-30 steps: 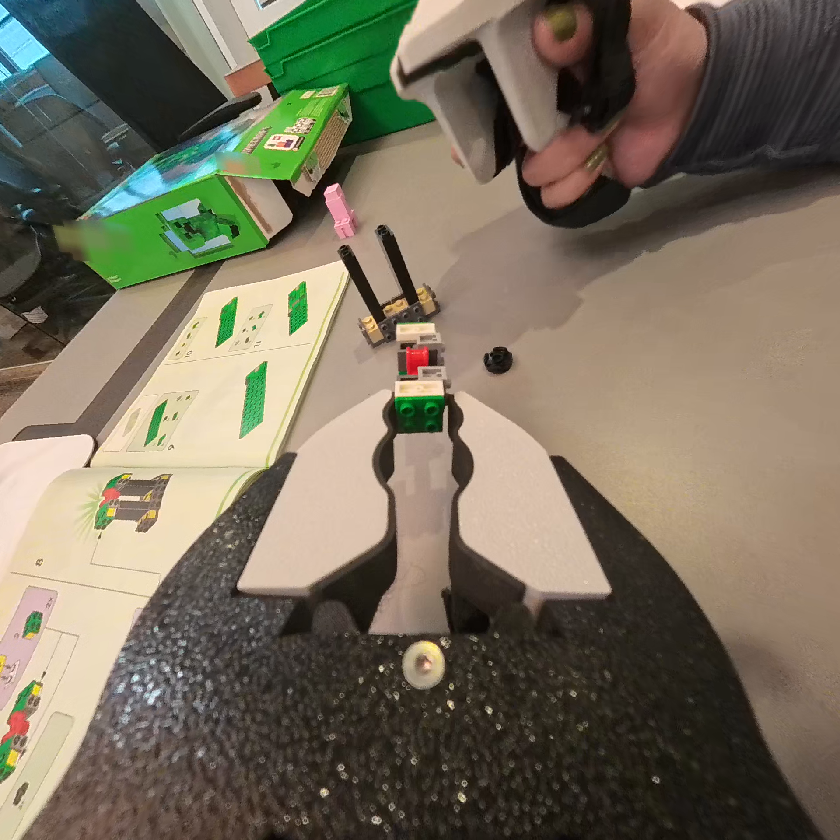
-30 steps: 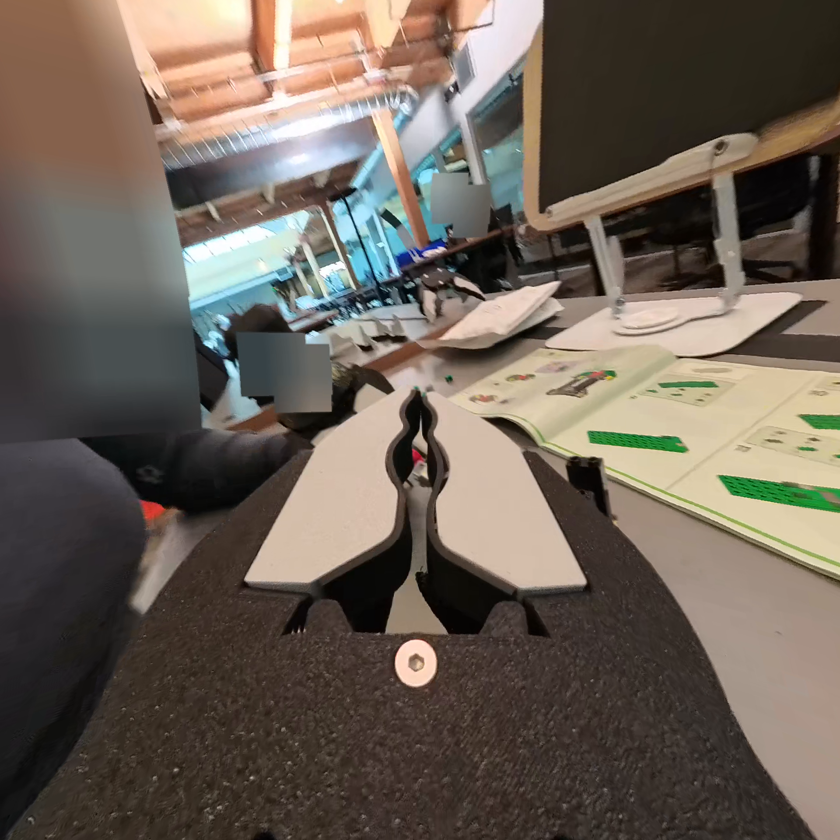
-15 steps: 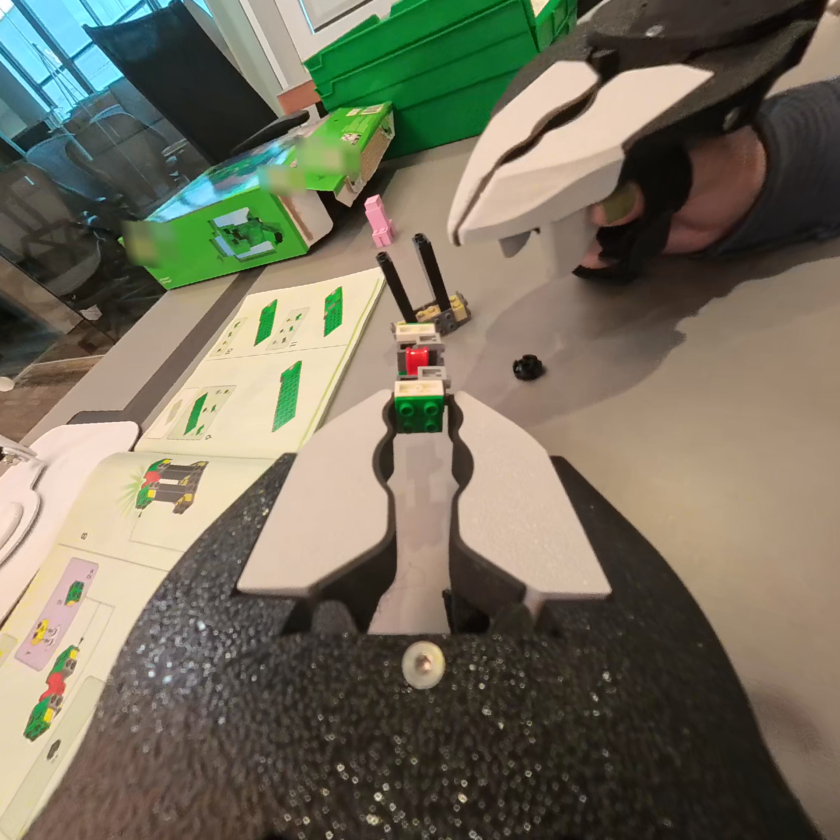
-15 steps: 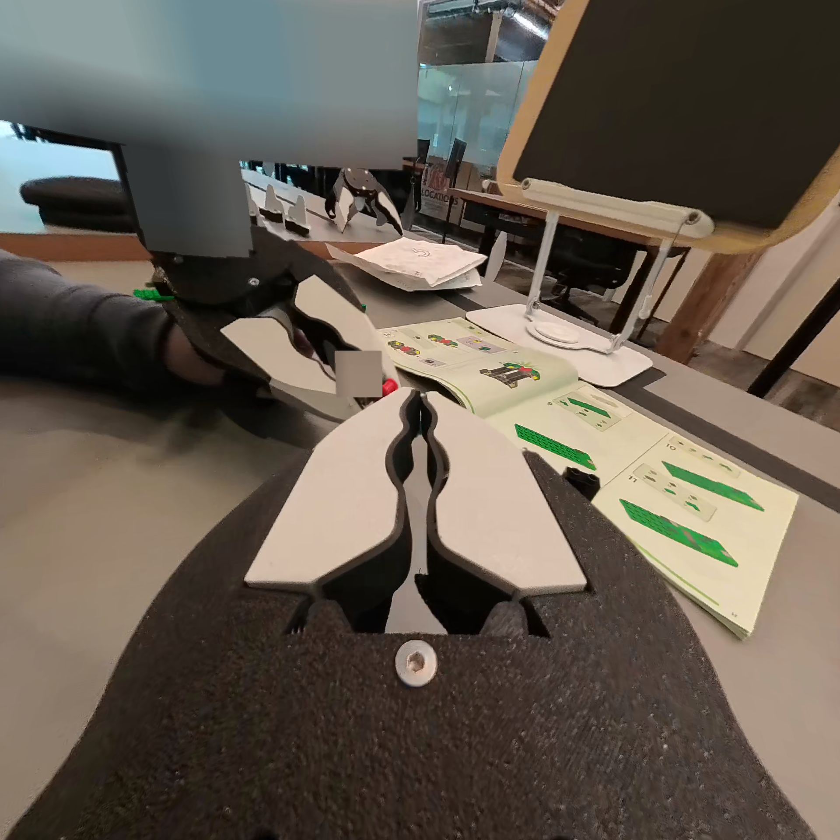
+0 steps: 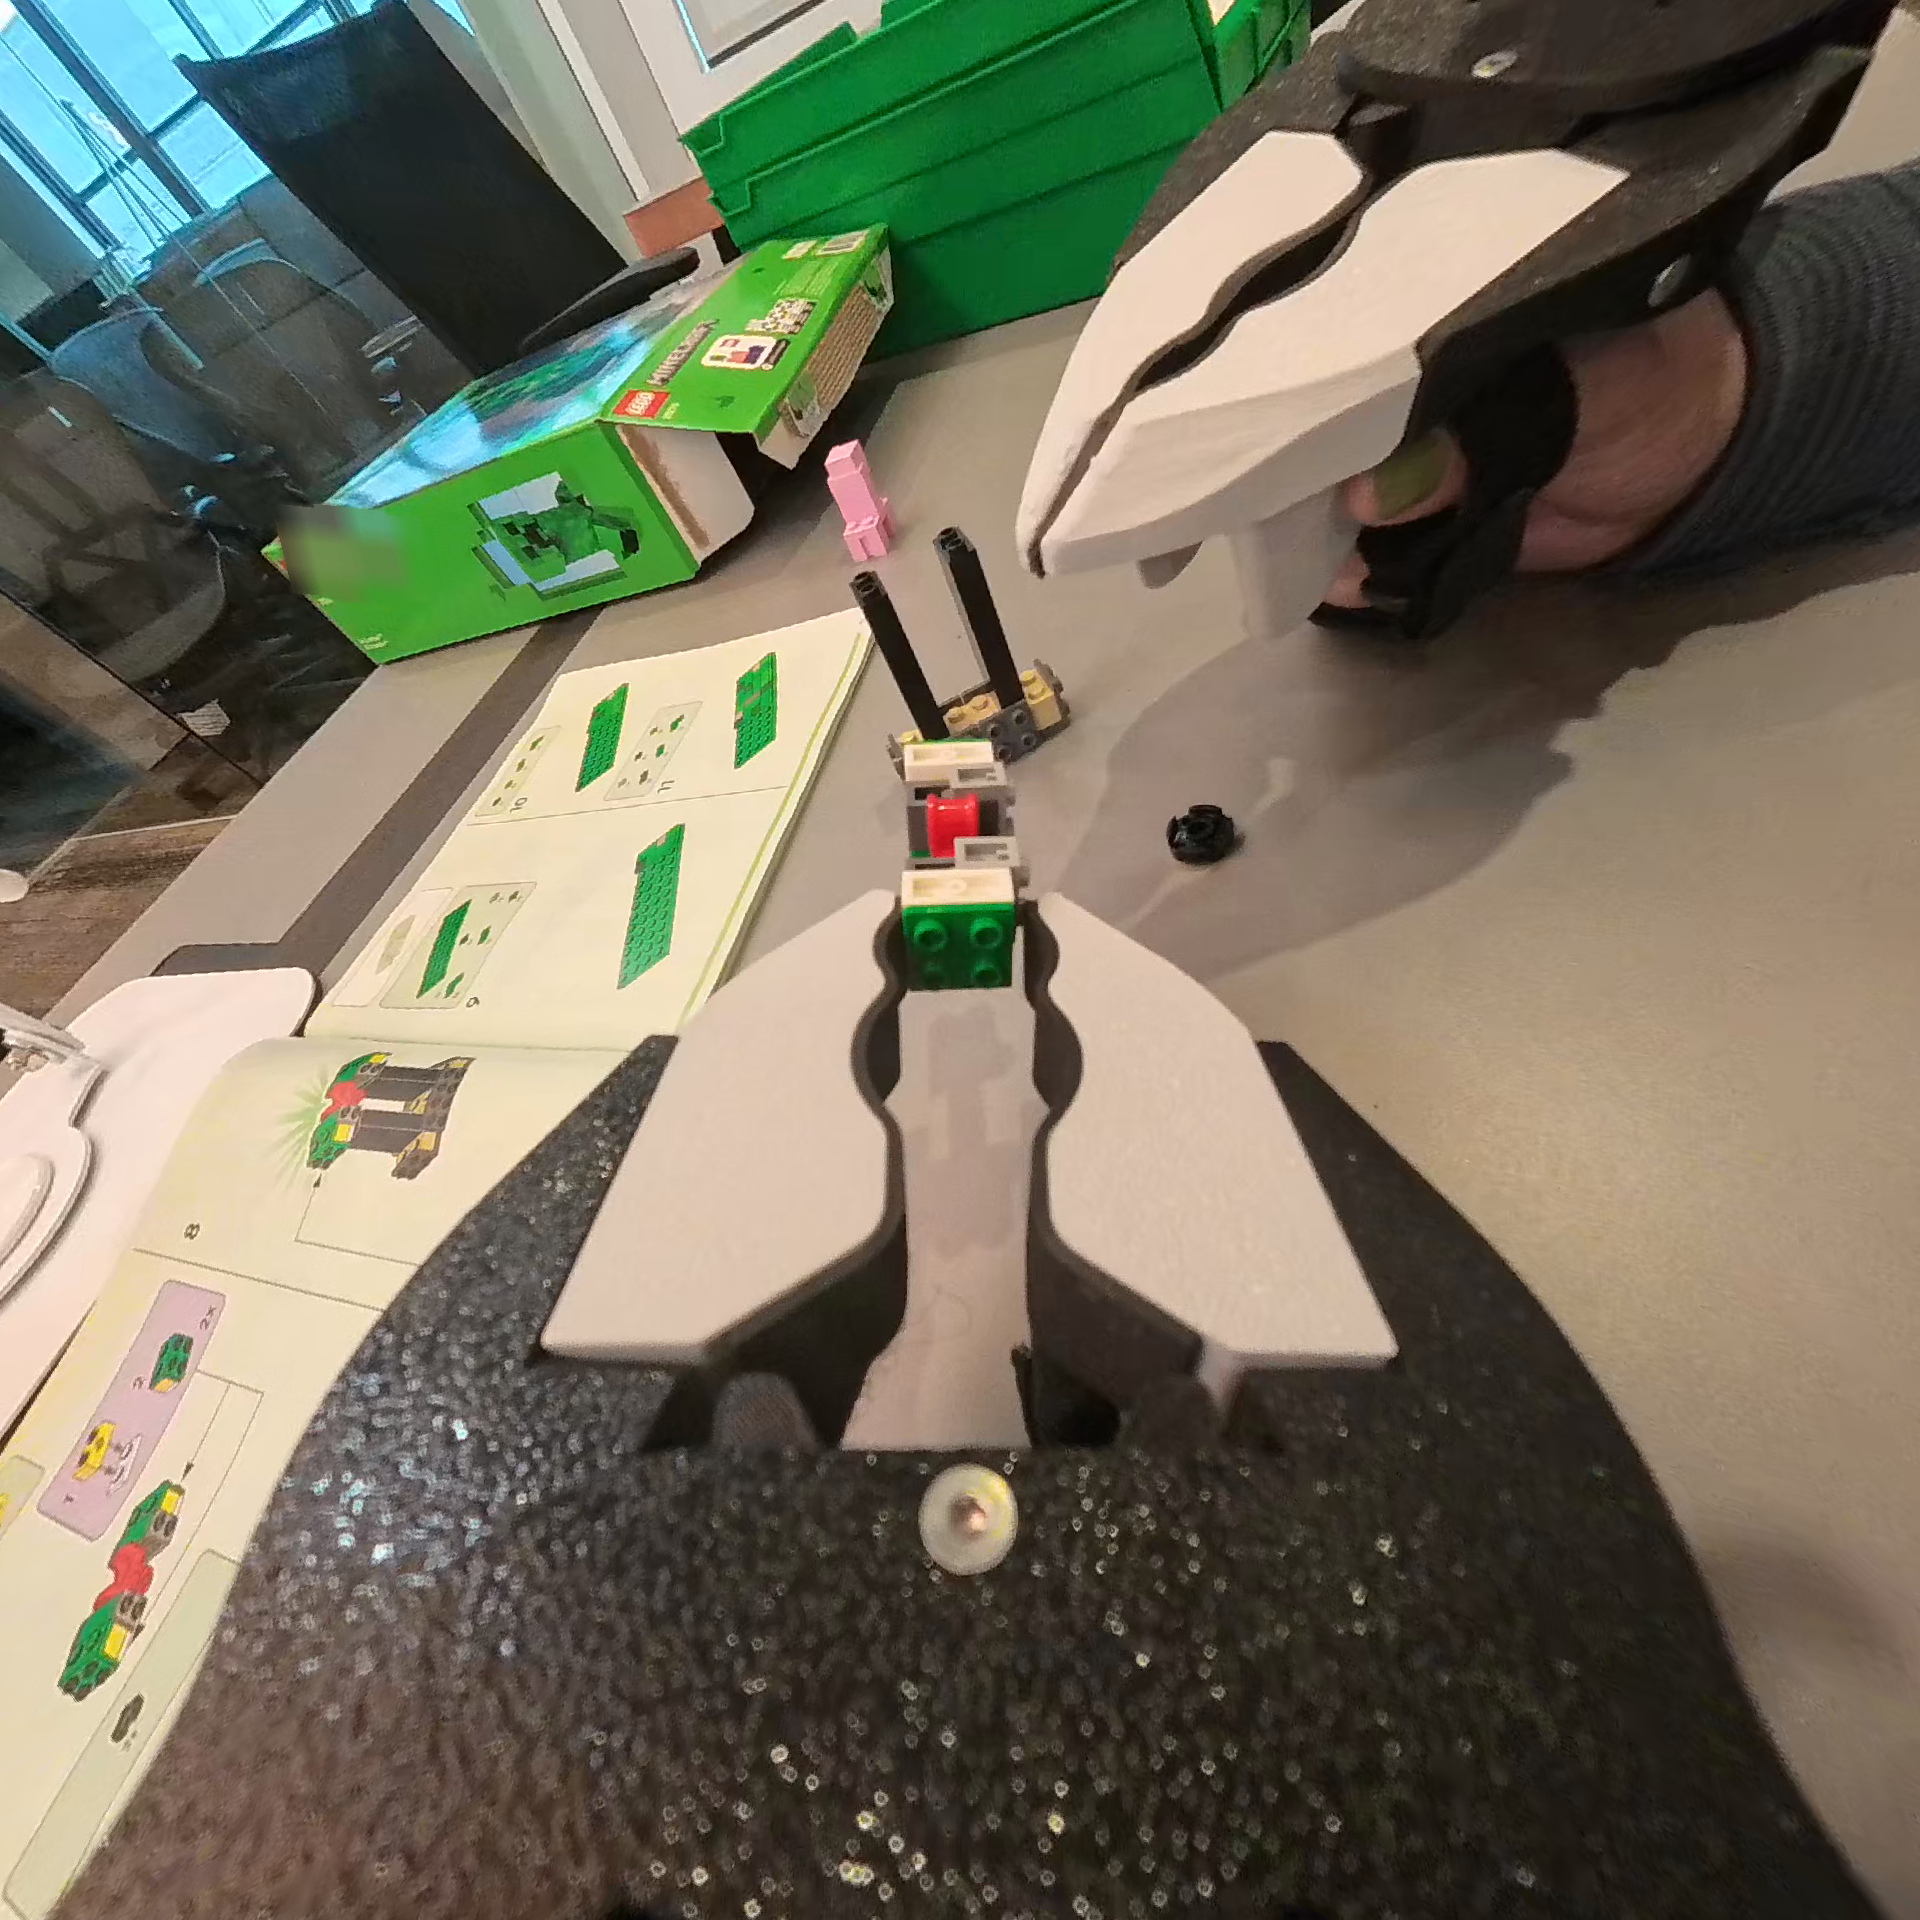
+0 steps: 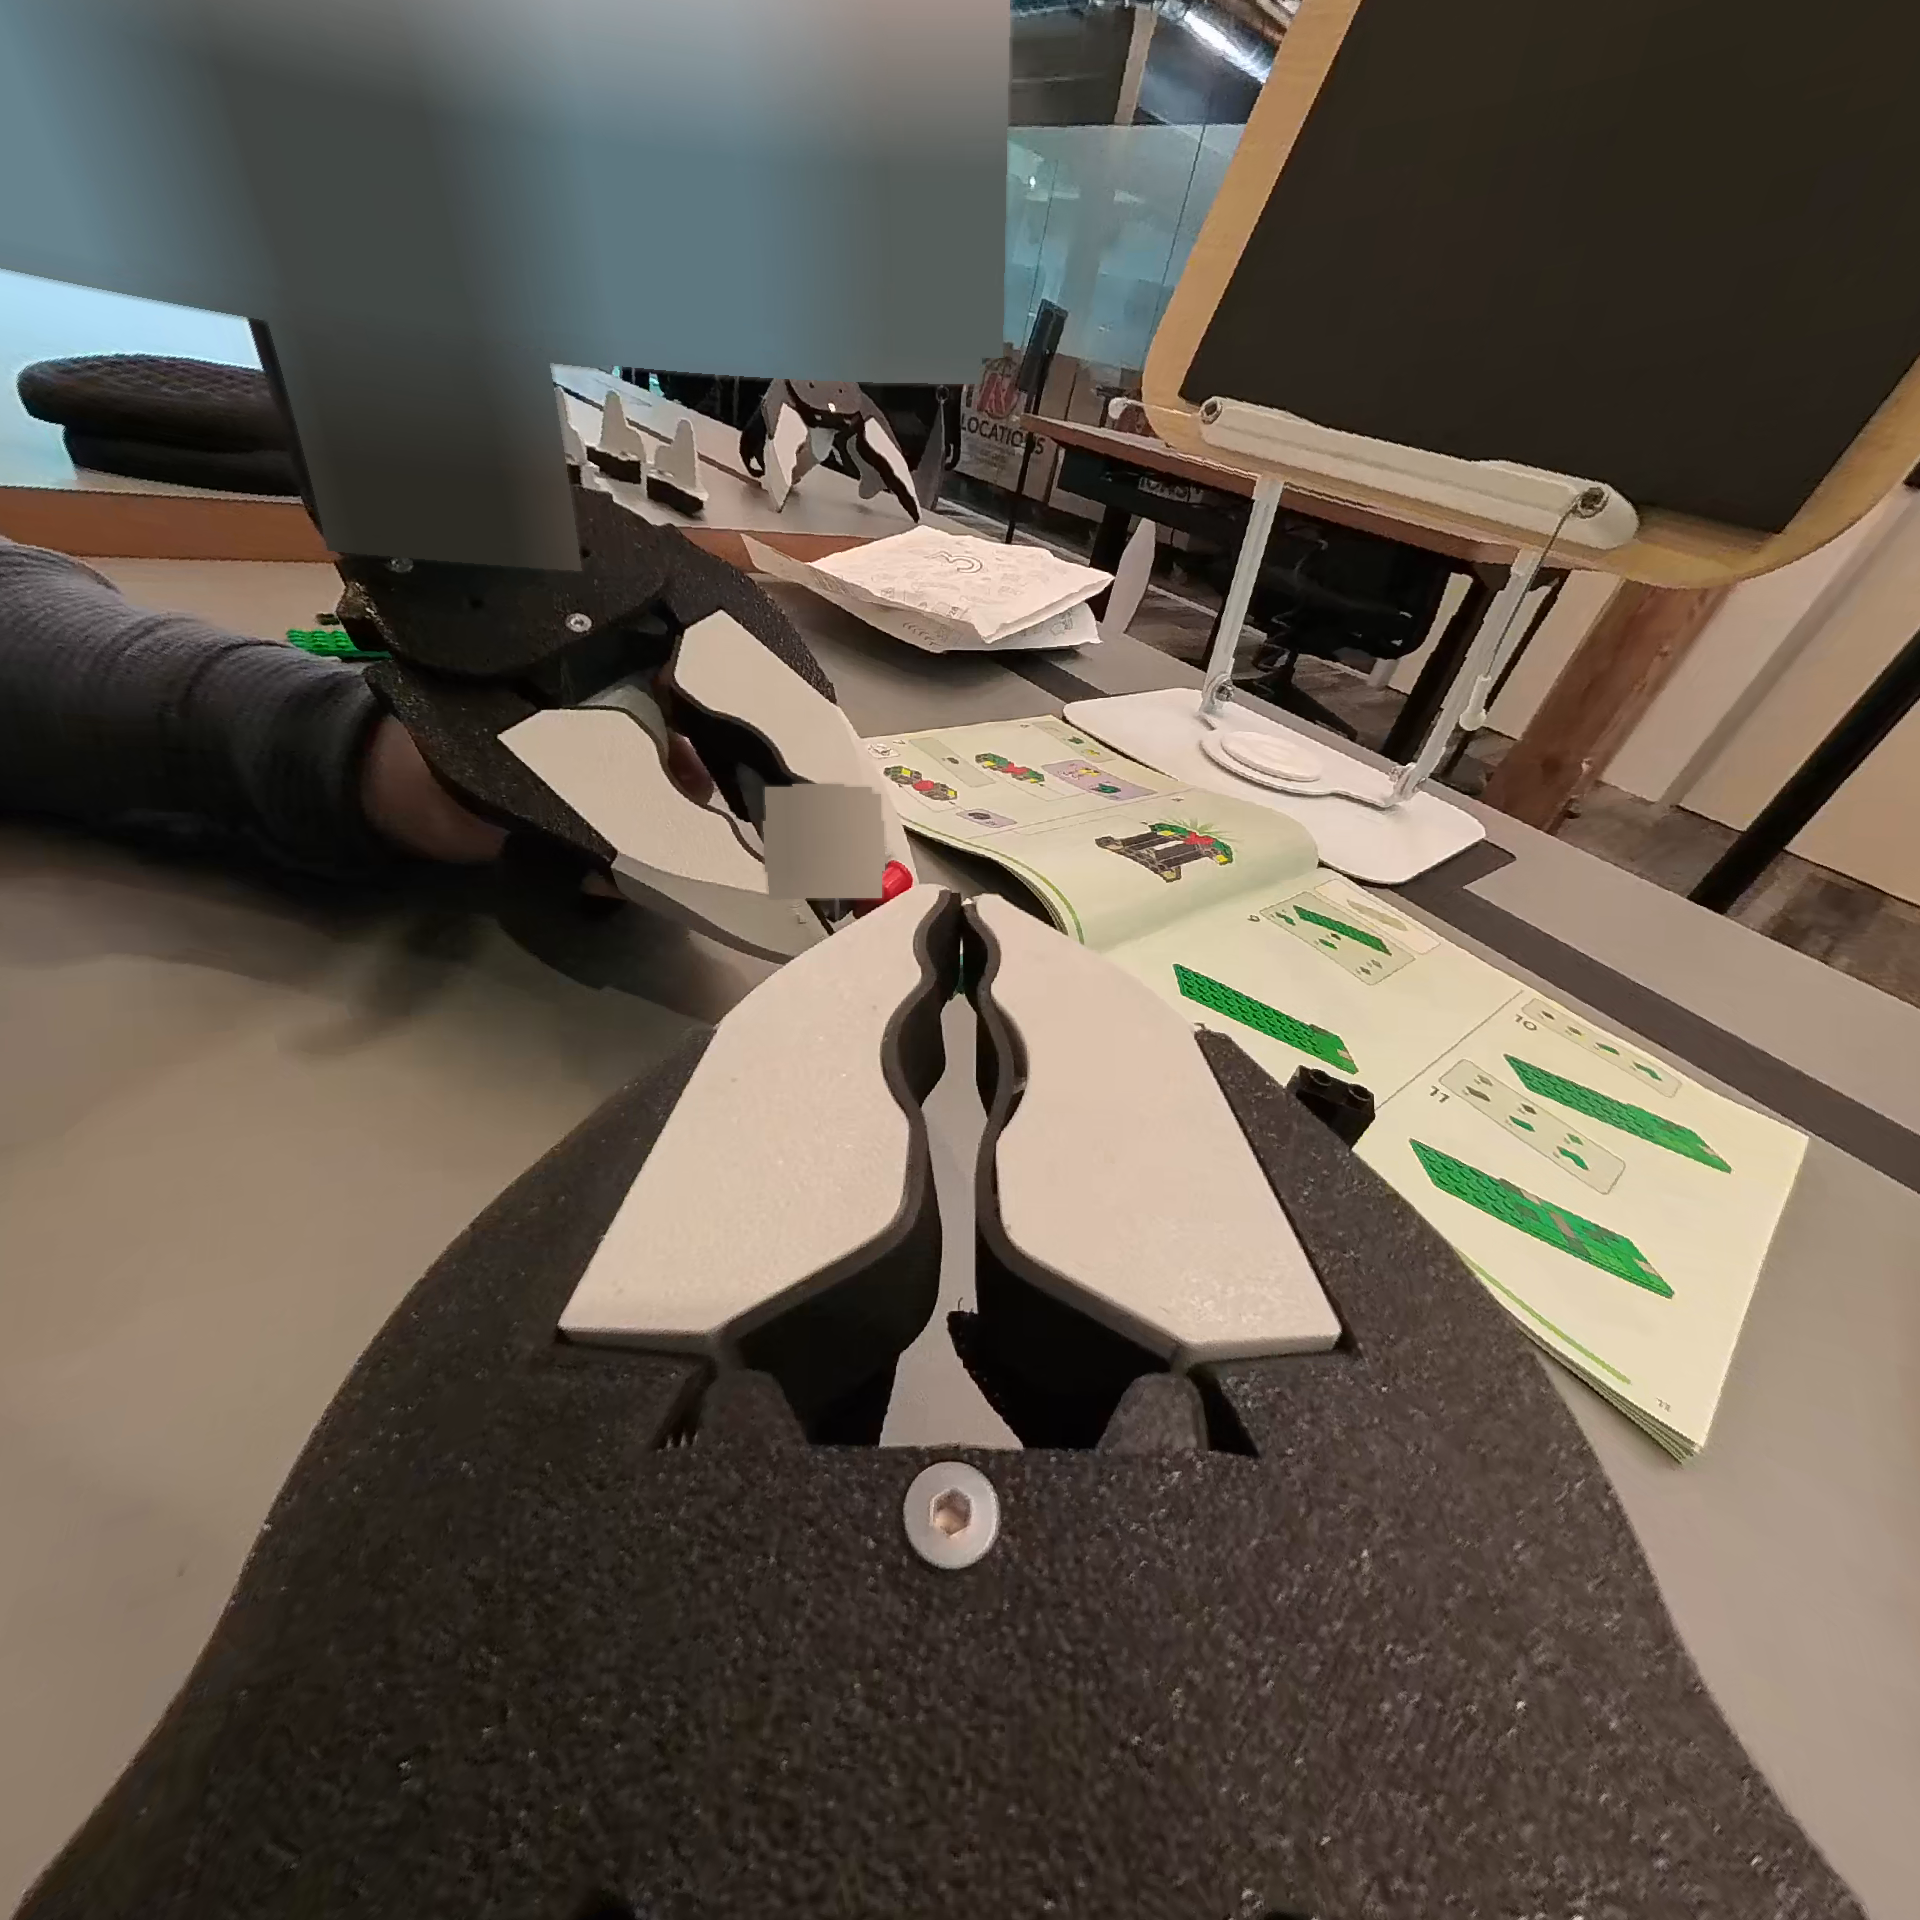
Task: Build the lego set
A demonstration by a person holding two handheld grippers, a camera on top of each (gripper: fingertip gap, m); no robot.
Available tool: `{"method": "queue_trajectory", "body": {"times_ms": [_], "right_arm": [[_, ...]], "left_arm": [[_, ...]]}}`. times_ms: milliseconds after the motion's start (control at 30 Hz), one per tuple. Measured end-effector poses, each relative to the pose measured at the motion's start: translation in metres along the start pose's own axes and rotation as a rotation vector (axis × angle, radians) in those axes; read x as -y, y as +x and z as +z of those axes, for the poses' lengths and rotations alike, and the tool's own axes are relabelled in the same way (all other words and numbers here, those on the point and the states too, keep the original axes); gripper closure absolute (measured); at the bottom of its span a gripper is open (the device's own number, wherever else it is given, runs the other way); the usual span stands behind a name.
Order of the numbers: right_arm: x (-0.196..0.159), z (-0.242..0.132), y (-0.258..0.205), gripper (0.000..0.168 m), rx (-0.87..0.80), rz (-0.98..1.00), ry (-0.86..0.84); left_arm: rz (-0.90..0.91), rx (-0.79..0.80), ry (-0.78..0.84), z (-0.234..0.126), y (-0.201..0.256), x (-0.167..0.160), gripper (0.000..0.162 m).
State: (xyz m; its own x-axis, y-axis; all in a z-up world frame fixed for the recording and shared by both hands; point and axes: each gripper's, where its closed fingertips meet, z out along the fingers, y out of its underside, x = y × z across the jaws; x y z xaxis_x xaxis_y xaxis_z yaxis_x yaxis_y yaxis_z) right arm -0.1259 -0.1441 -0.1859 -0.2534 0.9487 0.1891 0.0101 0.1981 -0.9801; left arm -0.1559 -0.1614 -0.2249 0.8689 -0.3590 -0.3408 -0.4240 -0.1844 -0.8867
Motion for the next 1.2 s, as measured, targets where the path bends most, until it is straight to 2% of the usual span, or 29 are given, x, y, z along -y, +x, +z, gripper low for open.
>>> {"method": "queue_trajectory", "body": {"times_ms": [267, 367, 533, 733, 867, 1200], "right_arm": [[0.0, 0.001, -0.001, 0.168, 0.004, -0.012, -0.001], [0.0, 0.002, -0.005, 0.168, 0.012, -0.05, -0.002], [0.0, 0.008, -0.026, 0.168, 0.079, -0.138, -0.022], [0.009, 0.019, -0.08, 0.168, 0.25, -0.231, -0.018], [0.011, 0.021, -0.102, 0.168, 0.298, -0.286, -0.005], [0.015, 0.019, -0.125, 0.168, 0.396, -0.191, 0.021]], "left_arm": [[-0.027, -0.005, 0.025, -0.001, -0.003, 0.003, 0.142], [-0.061, 0.045, 0.069, -0.012, -0.023, 0.01, 0.142], [0.013, 0.186, 0.038, -0.059, -0.057, 0.027, 0.142], [0.032, 0.302, -0.013, -0.127, -0.075, 0.045, 0.142], [0.011, 0.351, -0.039, -0.162, -0.071, 0.048, 0.142], [-0.055, 0.43, -0.132, -0.234, -0.043, 0.044, 0.142]]}}
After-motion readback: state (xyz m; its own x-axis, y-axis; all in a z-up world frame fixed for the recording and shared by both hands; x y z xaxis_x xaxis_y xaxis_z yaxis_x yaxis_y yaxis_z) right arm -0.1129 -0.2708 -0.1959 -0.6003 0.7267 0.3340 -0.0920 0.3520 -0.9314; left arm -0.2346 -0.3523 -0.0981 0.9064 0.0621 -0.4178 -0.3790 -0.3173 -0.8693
